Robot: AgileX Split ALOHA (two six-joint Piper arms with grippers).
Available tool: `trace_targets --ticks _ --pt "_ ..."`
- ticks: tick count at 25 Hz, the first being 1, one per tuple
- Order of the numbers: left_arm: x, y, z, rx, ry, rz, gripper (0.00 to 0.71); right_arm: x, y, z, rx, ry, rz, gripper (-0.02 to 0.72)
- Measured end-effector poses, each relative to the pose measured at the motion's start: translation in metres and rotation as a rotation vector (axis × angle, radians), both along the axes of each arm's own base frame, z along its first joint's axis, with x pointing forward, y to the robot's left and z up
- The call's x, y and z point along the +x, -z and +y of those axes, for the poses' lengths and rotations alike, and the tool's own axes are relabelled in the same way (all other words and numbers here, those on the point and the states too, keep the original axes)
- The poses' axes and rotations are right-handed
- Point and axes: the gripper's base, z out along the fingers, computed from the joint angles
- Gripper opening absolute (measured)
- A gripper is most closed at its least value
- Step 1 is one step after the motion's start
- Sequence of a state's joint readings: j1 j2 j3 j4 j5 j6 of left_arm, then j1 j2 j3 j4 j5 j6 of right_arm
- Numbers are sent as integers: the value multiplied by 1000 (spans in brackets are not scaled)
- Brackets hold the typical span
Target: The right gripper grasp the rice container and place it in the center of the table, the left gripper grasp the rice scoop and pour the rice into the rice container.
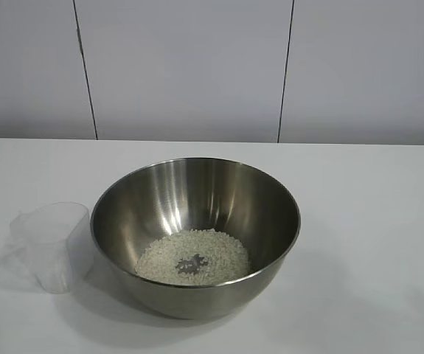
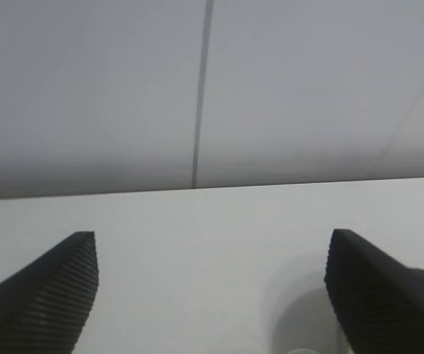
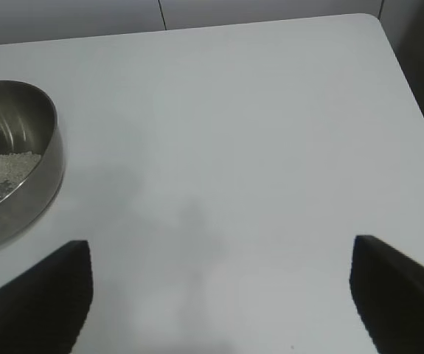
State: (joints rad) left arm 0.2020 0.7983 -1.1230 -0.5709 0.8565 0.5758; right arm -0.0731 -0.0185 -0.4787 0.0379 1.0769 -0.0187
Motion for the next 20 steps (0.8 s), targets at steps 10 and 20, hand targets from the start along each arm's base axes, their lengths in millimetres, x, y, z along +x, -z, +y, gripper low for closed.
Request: trace_targets --ticks 10,20 --pt "-104 45 11 66 -343 -83 605 0 0 0 0 0 0 650" --pt "-165 104 3 7 -331 -17 605 0 0 0 0 0 -2 650"
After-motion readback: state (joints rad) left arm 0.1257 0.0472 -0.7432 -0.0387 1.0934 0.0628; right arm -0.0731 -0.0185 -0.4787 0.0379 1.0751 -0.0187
